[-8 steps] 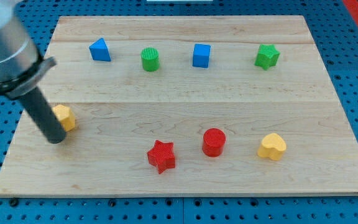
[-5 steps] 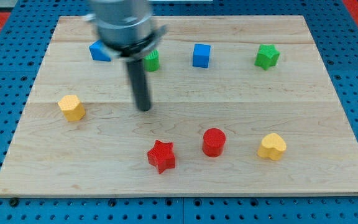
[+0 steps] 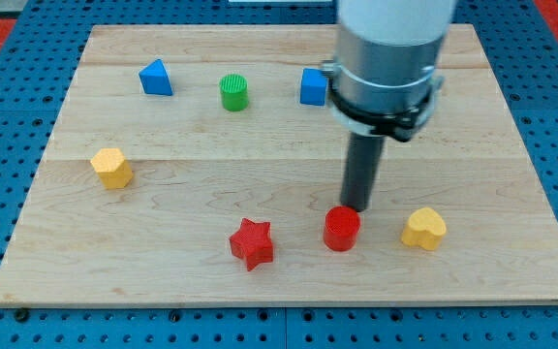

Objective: Place the red circle diagonally to the top right of red star

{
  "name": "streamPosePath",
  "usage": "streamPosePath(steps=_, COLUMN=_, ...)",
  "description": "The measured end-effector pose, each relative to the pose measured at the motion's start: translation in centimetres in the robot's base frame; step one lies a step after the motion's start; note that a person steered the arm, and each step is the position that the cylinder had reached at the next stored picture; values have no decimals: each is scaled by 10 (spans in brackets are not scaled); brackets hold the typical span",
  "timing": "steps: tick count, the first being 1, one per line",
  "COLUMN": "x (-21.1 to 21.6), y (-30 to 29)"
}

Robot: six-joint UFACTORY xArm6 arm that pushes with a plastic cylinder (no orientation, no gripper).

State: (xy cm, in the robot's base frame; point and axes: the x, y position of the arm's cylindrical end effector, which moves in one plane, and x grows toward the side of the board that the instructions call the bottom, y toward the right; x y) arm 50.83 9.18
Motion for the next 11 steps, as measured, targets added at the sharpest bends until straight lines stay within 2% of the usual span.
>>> streamPosePath(steps=1, x=-5, y=8)
streamPosePath(steps=2, x=40, y=31)
streamPosePath(steps=3, x=53, y=41)
streamPosePath(steps=4, x=56, y=5)
streamPosePath(steps=5, x=43, y=-24)
streamPosePath(steps=6, x=-30, y=-24)
streamPosePath(steps=7, x=-44, y=-11)
streamPosePath(steps=8, x=-23, y=36)
streamPosePath(steps=9, x=32, y=2)
streamPosePath(steps=10, x=46, y=-43)
streamPosePath(steps=11, x=15, y=-51)
